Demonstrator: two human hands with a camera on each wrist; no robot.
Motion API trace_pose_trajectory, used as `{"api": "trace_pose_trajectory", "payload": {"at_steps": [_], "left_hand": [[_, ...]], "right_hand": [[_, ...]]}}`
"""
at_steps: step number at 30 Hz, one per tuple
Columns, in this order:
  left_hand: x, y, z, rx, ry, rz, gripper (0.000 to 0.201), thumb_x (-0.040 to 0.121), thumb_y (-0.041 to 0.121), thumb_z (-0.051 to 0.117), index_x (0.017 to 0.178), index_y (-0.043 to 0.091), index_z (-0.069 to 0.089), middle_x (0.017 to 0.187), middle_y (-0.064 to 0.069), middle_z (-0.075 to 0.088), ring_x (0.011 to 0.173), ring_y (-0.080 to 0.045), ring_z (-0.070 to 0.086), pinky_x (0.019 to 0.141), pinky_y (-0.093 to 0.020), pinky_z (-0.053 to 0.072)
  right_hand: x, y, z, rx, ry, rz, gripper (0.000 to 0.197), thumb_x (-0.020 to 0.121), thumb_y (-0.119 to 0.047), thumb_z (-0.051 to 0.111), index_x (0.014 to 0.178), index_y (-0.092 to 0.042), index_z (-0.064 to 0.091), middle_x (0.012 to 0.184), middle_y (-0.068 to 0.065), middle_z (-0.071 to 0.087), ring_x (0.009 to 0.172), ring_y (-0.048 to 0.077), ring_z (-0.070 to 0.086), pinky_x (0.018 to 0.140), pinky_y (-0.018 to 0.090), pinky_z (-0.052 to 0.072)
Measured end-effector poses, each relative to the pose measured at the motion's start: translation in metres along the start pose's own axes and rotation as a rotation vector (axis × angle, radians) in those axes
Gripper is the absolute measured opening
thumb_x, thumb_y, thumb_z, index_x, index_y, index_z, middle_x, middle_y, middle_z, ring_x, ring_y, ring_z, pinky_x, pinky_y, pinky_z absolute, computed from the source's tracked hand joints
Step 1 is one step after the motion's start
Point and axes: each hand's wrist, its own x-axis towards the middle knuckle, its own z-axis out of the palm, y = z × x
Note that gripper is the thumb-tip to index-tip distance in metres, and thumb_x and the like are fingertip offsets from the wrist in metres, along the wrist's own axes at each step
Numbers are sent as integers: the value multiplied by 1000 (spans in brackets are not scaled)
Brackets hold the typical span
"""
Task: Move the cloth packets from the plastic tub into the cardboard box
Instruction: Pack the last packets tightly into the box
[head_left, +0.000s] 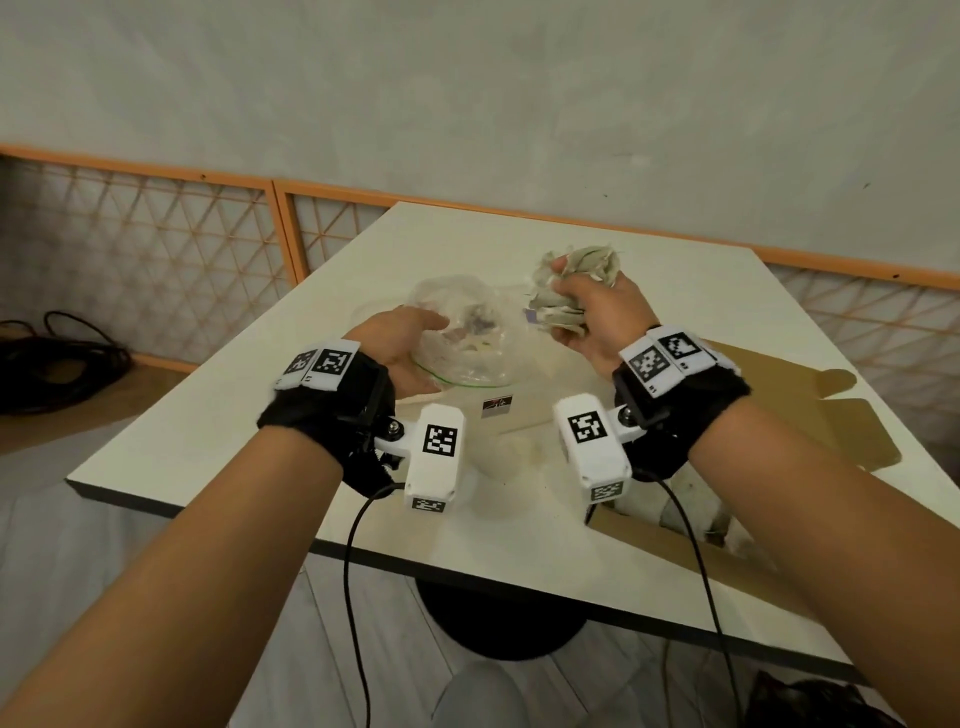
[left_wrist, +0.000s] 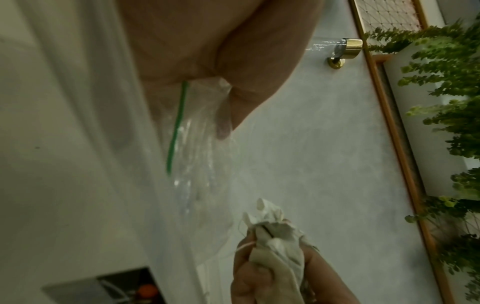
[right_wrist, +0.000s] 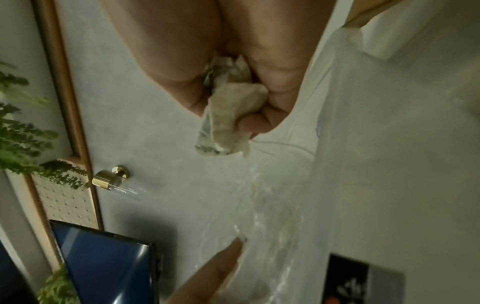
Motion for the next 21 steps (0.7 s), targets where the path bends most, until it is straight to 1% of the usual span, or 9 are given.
{"api": "trace_pose_trajectory", "payload": {"at_steps": [2, 4, 7, 9, 12, 14, 16, 19, 21], "left_hand": [[4, 0, -1, 51, 10, 32, 27, 85, 4, 60, 111, 9, 54, 121, -18, 60, 99, -35, 64, 86, -48, 51], [1, 0, 1, 88, -14, 46, 25, 83, 7, 65, 106, 8, 56, 112, -18, 64, 92, -34, 66, 80, -45, 54], [-4, -2, 6, 132, -51, 7, 34, 81, 16, 68, 112, 5, 57, 109, -23, 66, 87, -36, 68, 73, -45, 55], [-3, -2, 7, 155, -54, 1, 47, 76, 15, 69, 121, 6, 58, 117, -19, 64, 89, -36, 66, 79, -48, 54], [-6, -3, 10, 161, -92, 0, 36, 77, 8, 58, 112, 4, 64, 110, -17, 67, 91, -37, 64, 91, -52, 49], [-8, -2, 12, 149, -121, 13, 26, 82, 3, 47, 100, 5, 65, 95, -17, 70, 84, -33, 64, 87, -45, 50], [-8, 0, 11, 148, -156, -12, 30, 82, 0, 42, 101, 7, 64, 87, -12, 68, 80, -29, 64, 80, -41, 52], [-12, 3, 10, 165, -148, -43, 30, 83, -1, 40, 101, 5, 63, 89, -13, 66, 82, -25, 64, 81, -41, 52], [-12, 5, 8, 156, -124, -27, 31, 83, -4, 38, 96, 8, 63, 90, -13, 67, 80, -23, 65, 80, -40, 52]], "right_hand": [[-2, -1, -5, -129, -58, -34, 24, 87, 1, 46, 82, -20, 58, 71, 2, 55, 56, 13, 52, 49, 18, 40], [-3, 3, -5, -362, -128, -71, 26, 84, -3, 49, 90, -25, 62, 79, 1, 61, 58, 11, 60, 57, 25, 46], [-3, 11, -1, -704, -193, -154, 31, 85, -9, 49, 112, -20, 57, 92, 0, 61, 78, 19, 63, 72, 33, 53], [-2, 13, 2, -904, -200, -211, 26, 87, -15, 50, 113, -16, 55, 92, -1, 58, 86, 22, 59, 75, 30, 49], [-1, 15, 5, -905, -216, -211, 28, 80, -28, 66, 104, -18, 56, 92, -1, 63, 89, 24, 63, 77, 36, 52], [1, 16, 8, -900, -211, -208, 42, 73, -32, 74, 110, -21, 58, 100, -2, 66, 90, 20, 62, 80, 34, 52], [4, 17, 9, -894, -225, -222, 47, 71, -29, 77, 114, -24, 59, 102, -3, 67, 87, 17, 60, 80, 33, 52], [5, 12, 9, -800, -270, -153, 35, 73, -19, 78, 106, -16, 67, 83, -5, 66, 67, 9, 60, 60, 27, 51], [8, 11, 6, -736, -245, -69, 36, 68, -22, 80, 102, -13, 70, 82, -1, 68, 66, 12, 62, 59, 27, 53]]}}
